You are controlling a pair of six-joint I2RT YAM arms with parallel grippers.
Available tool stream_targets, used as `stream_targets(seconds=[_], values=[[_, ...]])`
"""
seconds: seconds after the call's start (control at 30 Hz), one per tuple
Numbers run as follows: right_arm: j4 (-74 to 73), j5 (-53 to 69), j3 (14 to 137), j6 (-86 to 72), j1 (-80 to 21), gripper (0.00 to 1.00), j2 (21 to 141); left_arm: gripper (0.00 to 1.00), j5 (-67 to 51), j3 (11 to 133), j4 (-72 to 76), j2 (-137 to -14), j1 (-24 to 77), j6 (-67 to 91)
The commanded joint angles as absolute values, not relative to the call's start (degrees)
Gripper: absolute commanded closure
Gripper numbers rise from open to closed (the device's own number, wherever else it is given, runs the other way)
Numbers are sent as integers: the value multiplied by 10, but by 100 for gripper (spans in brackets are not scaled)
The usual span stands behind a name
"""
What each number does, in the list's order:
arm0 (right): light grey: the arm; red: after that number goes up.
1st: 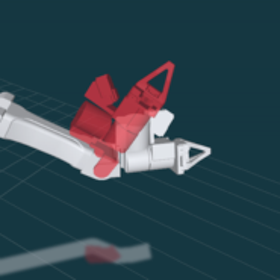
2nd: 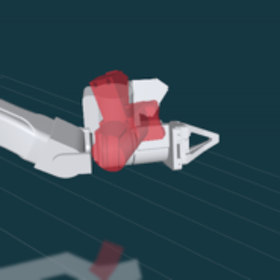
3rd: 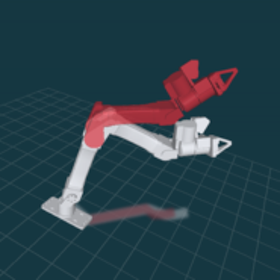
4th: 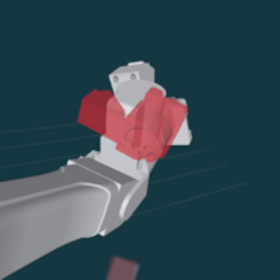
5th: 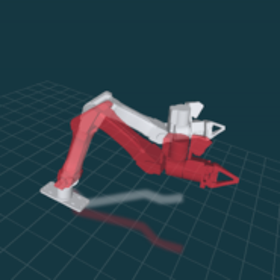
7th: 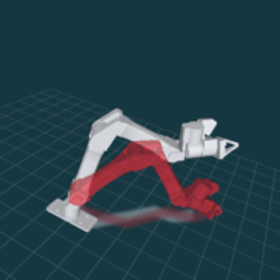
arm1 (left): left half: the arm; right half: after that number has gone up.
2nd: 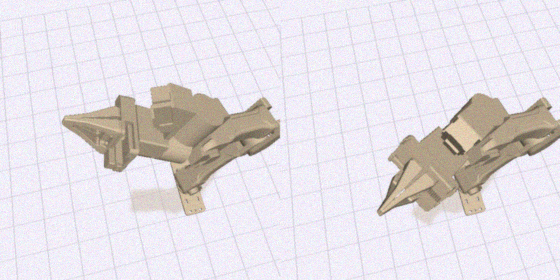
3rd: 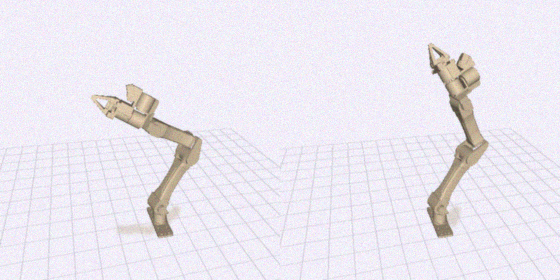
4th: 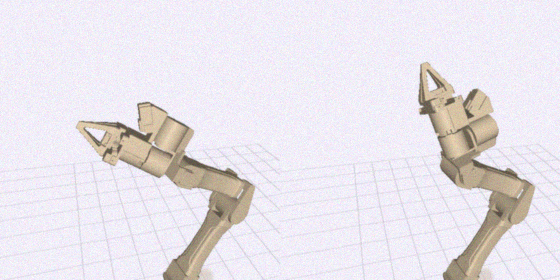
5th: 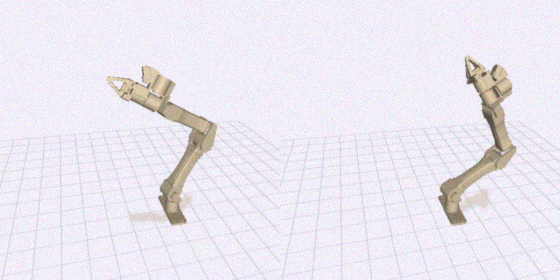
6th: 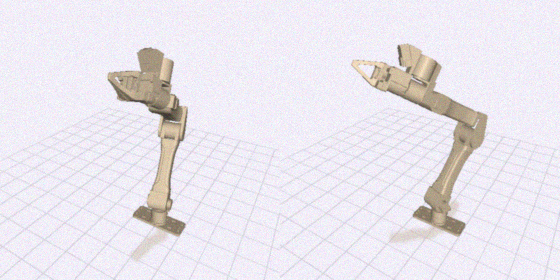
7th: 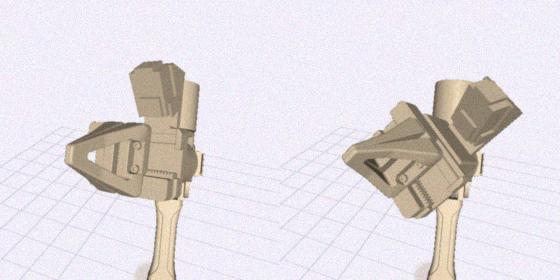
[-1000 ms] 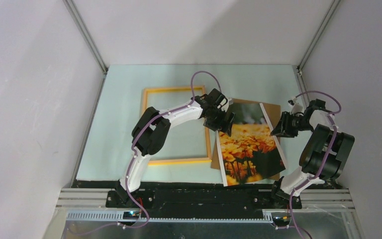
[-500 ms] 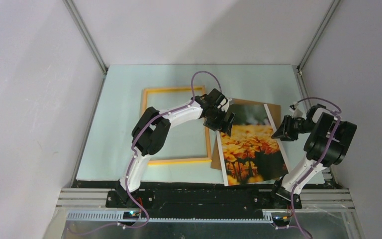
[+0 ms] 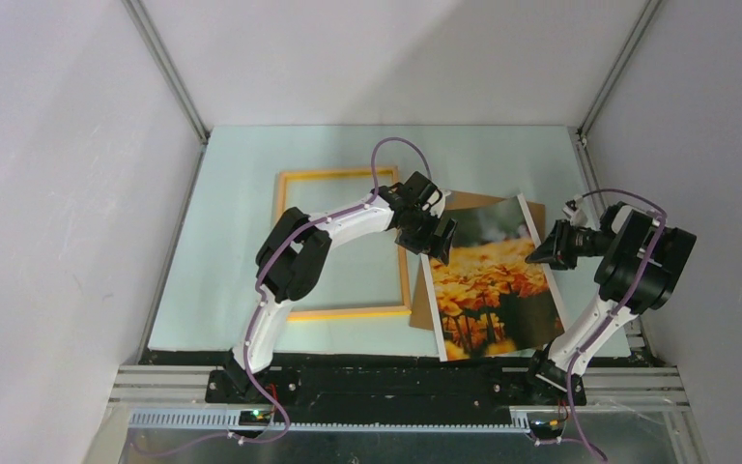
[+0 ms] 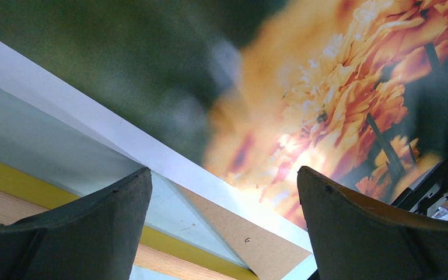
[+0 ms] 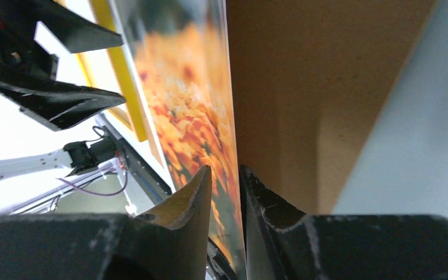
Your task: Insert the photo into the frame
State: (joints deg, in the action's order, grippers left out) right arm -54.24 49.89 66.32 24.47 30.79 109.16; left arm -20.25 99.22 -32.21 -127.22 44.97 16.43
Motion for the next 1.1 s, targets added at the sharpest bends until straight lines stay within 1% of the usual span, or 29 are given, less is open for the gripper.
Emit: stream_targets(seconds=[0.0,0.33,0.4,0.47,0.5,0.53,0.57,0.6,0.8,1.07], values=[[-599,570,689,279,304,72,1103,0,-220,999,-313,-1274,448,149],[-594,567,690,281,285,73,1113,0,-222,1000,-313,-1275,447,141],[-593,564,690,277,280,77,1110,0,-221,1000,-314,-1275,448,140],[-594,562,690,276,278,83,1103,0,-220,1000,-314,-1273,448,139],[-594,561,690,276,278,88,1095,1,-218,1000,-314,-1272,448,138],[-594,559,690,276,280,91,1090,0,-217,1000,-314,-1270,447,137],[-593,558,690,275,283,98,1082,0,-214,1000,-314,-1269,446,135],[-593,558,690,273,285,100,1072,0,-213,1000,-313,-1265,445,135],[-602,595,690,262,300,100,1016,0,-219,999,-315,-1239,433,127],[-586,673,690,203,297,100,918,0,-251,977,-314,-1161,399,94]])
